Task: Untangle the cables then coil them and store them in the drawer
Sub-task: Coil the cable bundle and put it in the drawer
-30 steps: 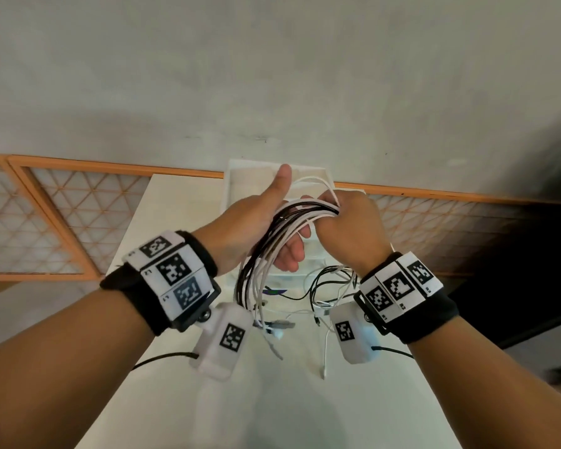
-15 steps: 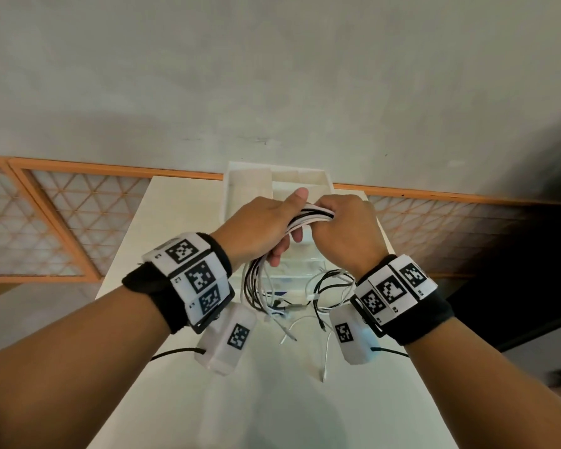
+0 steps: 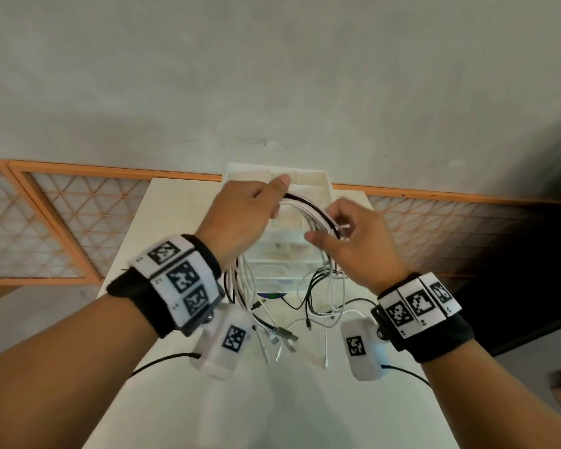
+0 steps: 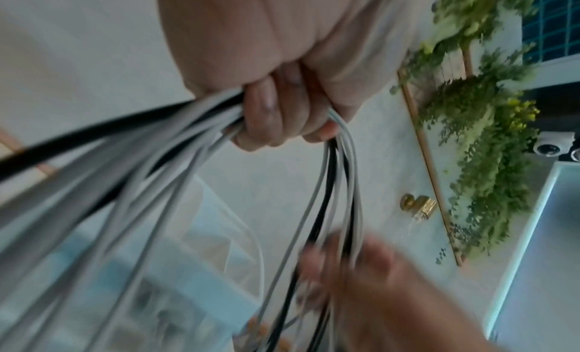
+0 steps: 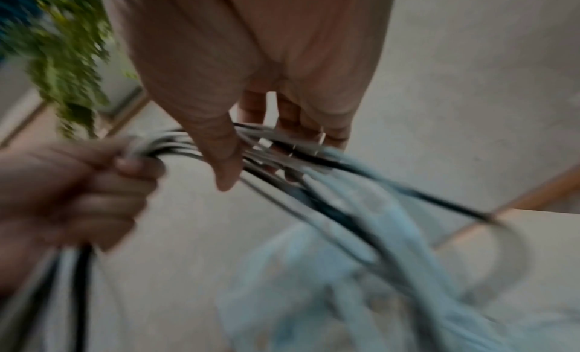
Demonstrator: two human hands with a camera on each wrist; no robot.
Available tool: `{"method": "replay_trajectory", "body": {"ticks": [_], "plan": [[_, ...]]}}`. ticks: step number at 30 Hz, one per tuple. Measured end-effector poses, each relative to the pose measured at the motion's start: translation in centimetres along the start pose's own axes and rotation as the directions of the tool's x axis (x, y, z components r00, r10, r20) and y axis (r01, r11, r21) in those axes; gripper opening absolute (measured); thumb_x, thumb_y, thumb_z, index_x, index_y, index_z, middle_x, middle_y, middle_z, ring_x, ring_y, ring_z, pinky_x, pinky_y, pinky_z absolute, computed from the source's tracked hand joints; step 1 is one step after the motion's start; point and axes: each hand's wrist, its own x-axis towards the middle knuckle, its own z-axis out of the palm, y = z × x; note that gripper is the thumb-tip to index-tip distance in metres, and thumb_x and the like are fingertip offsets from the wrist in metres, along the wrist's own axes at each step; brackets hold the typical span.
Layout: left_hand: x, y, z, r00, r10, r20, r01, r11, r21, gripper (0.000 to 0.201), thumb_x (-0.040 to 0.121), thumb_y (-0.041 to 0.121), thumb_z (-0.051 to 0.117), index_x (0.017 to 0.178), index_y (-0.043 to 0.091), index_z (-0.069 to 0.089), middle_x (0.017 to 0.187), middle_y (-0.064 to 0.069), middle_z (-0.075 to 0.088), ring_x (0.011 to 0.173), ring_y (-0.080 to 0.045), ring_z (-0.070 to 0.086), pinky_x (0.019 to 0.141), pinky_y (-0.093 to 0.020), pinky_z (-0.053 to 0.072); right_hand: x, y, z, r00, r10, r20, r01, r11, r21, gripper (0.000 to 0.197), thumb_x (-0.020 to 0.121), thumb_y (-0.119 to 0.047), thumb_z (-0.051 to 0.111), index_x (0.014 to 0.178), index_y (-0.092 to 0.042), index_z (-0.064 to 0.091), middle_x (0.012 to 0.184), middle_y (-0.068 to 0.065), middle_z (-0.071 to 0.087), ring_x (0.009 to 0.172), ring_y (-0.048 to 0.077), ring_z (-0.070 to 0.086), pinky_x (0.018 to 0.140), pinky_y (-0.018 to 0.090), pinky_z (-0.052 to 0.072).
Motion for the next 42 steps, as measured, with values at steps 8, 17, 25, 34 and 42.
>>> {"method": "replay_trajectory", "body": {"ticks": [8,17,25,34,42], "plan": [[-0.1,-1.8,-2.4,0.983,-0.113,0.148,0.018,0.849,0.528,0.061,0.099,0.050,0.047,0.073,-0.002,0.065,0.051,-0.002,0.050,0.049,-0.017,0.047,0.052,-0.029,0.032,-0.8,3.4,-2.6,0.986,0.091,-0.138,-0.088,0.996,0.029,0.023,0.079,-0.031,0.081,0.067,-0.019,0.067,0.074,0.000,0.061,0.059,0.008,0.049,0.055,0.017,0.040],[-0.4,-0.9,-2.2,0.996,0.090,0.004,-0.084,0.914,0.398,0.067,0.098,0.051,0.049,0.080,-0.012,0.062,0.065,-0.019,0.052,0.057,-0.025,0.044,0.058,-0.032,0.032,-3.0,6.3,0.2,0.893,0.238,0.381,-0.069,0.911,-0.408,0.023,0.088,-0.050,0.064,0.066,-0.045,0.063,0.076,-0.012,0.066,0.077,0.016,0.063,0.081,0.039,0.052],[-1.1,-3.2,-2.5,0.996,-0.023,0.081,-0.029,0.813,0.582,0.062,0.101,0.049,0.042,0.058,0.004,0.048,0.058,-0.012,0.052,0.066,-0.035,0.055,0.059,-0.035,0.033,-0.5,2.1,-3.2,0.940,-0.092,-0.329,0.089,0.996,-0.026,0.013,0.088,-0.020,0.075,0.081,-0.016,0.065,0.074,-0.006,0.064,0.061,0.002,0.053,0.056,0.011,0.041],[-0.9,-1.6,-3.4,0.998,0.063,-0.025,-0.053,0.955,0.292,0.056,0.098,0.047,0.052,0.059,0.007,0.059,0.037,0.011,0.048,0.038,-0.005,0.043,0.051,-0.029,0.028,-3.4,8.5,0.7,0.902,0.390,0.187,-0.278,0.854,-0.440,0.032,0.099,-0.039,0.051,0.085,-0.018,0.070,0.079,0.005,0.071,0.077,0.029,0.066,0.073,0.043,0.054],[-1.0,-3.8,-3.7,0.993,-0.079,0.087,0.003,0.758,0.652,0.061,0.100,0.049,0.043,0.068,0.000,0.062,0.065,-0.013,0.060,0.068,-0.031,0.059,0.062,-0.035,0.038,0.8,2.4,-5.0,0.923,0.039,-0.383,-0.045,0.999,-0.006,0.032,0.098,-0.048,0.054,0.085,-0.021,0.068,0.075,-0.005,0.065,0.069,0.005,0.059,0.063,0.011,0.044]]}}
